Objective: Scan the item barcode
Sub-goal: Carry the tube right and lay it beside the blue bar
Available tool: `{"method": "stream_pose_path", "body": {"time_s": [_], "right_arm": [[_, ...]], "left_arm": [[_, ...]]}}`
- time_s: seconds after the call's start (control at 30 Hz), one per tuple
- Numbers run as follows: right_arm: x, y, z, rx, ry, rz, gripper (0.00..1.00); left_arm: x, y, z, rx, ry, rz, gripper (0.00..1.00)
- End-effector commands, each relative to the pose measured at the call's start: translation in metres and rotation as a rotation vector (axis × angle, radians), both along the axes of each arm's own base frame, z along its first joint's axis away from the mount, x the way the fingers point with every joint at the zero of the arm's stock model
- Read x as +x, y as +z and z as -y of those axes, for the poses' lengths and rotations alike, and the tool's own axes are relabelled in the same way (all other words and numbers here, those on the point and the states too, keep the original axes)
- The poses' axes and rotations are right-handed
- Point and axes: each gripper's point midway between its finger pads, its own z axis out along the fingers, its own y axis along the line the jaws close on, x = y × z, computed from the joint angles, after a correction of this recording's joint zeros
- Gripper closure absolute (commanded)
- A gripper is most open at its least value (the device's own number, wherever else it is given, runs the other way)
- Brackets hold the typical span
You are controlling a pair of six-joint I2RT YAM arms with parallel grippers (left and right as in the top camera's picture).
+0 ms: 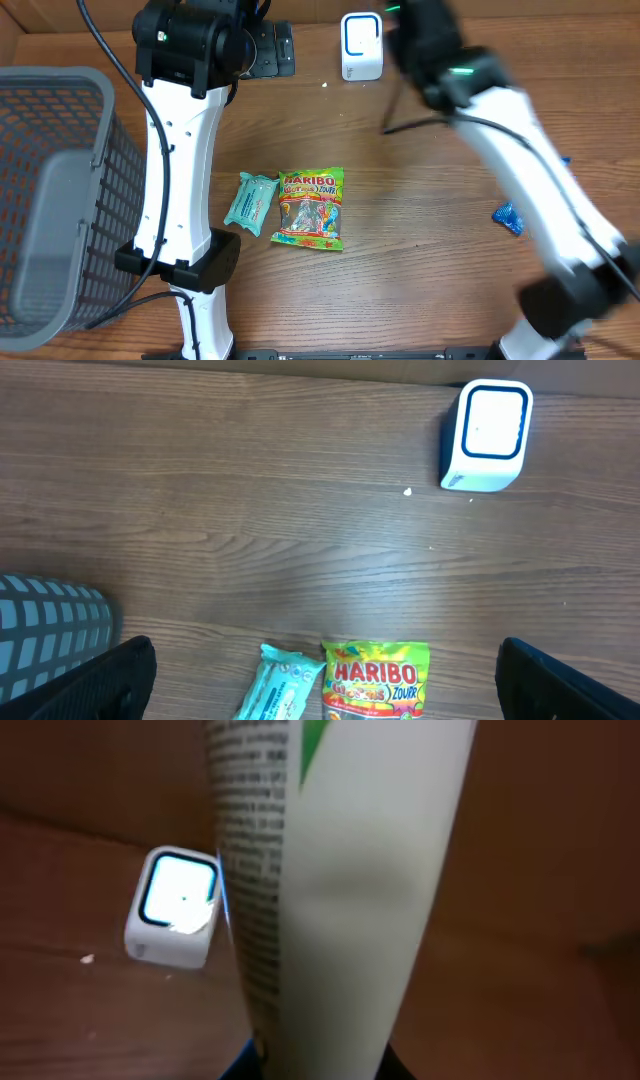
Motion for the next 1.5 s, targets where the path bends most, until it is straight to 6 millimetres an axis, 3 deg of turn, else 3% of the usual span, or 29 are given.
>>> {"method": "stream_pose_path", "body": {"time_s": [0.0,0.13,0.27,0.33,0.43,0.6,0.7,0.97,1.17,1.2,1.47], "right_arm": [[-0.024,-0.019,0.080,0.464,-0.509,-0.043,0.96],[-0.063,-0.088,0.128,0.543,-0.756,-0.318,0.96],[-0.085,-0.150,0.153,0.545,-0.848,-0.473,0.96],[-0.089,-0.180,0.156,0.550,-0.817,-0.532,0.96],[-0.090,-0.210,0.160,0.547,-0.760,-0.561,0.96],[-0.095,-0.245,0.174,0.602,-0.854,-0.527,0.96],[-0.108,-0.272,0.187,0.606,-0.915,-0.520,0.96],[-0.126,-0.287,0.212,0.617,-0.993,-0.532,0.96],[-0.133,-0.288,0.227,0.632,-1.038,-0.530,0.96],[-0.135,-0.288,0.229,0.632,-1.044,-0.534,0.96],[-0.138,-0.288,0.233,0.631,-1.054,-0.540,0.96]], "left_arm": [[0.002,-0.005,0.003,-0.010,0.008,-0.013,0.00],[0.002,-0.005,0.003,-0.010,0.008,-0.013,0.00],[0.002,-0.005,0.003,-0.010,0.008,-0.013,0.00],[0.002,-0.005,0.003,-0.010,0.008,-0.013,0.01],[0.002,-0.005,0.003,-0.010,0.008,-0.013,0.00],[0.002,-0.005,0.003,-0.010,0.008,-0.013,0.00],[0.002,-0.005,0.003,-0.010,0.008,-0.012,0.00],[0.004,-0.005,-0.006,0.037,-0.028,-0.014,0.00],[0.011,-0.005,-0.059,0.017,0.091,-0.020,0.00],[0.012,-0.006,-0.081,-0.011,0.130,-0.026,0.01],[0.009,-0.008,-0.147,-0.019,0.183,-0.039,0.00]]}}
